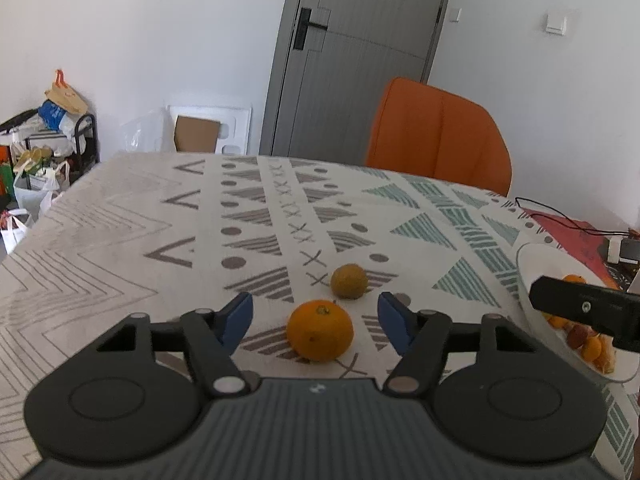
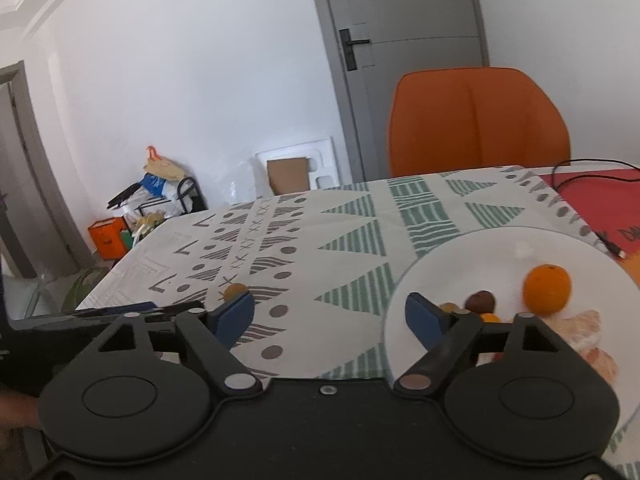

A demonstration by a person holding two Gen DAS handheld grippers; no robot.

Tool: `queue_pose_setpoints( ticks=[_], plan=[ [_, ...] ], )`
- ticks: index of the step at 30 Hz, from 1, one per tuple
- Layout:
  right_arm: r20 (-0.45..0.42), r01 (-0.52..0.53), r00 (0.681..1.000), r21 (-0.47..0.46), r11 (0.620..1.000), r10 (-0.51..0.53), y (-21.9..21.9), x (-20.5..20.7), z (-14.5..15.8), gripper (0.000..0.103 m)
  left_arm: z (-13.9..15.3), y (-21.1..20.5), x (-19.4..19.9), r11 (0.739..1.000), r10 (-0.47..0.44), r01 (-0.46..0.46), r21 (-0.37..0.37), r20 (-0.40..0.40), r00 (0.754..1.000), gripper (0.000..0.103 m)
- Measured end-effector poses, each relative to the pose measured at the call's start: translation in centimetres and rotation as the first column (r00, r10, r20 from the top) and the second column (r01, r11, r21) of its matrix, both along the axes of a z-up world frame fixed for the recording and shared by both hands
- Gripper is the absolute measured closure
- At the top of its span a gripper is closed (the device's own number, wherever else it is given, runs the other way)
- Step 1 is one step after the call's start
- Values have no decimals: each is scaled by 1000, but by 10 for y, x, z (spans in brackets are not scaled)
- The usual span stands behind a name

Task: Organize fruits
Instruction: 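Move both tools back over the last orange and yellow-brown fruit, then grasp the orange with the left tool while the right tool grasps the yellow-brown fruit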

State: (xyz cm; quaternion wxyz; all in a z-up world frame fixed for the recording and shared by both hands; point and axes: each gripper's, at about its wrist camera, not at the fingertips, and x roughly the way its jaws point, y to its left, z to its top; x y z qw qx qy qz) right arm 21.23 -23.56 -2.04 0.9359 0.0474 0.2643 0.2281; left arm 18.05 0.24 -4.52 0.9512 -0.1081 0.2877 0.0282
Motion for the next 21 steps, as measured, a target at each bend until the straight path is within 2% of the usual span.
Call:
queue_pose_setpoints(
  ticks=[3,5,9,16,21],
  plan=[
    [-1,-22,1000,-7,1000,22,7,3,0,24,-7,-1,7,1000,-1,1,14,-40,999,50],
    [-5,-38,999,-14,999,38,14,6,-1,25,-11,0,10,1000,-7,7,-2,-49,999,66],
    [-18,-79,997,-38,996,78,29,12,-4,32,-9,5,9,1000,11,-11,-7,-40,999,66],
    [-25,-146,989,-67,987,144,57,20,-5,33,1,25,1,998,54,-54,-21,-15,998,66],
    [-49,-176,984,-81,981,172,74,29,-11,41,2,42,-5,995,98,-98,-33,-9,995,66]
  ],
)
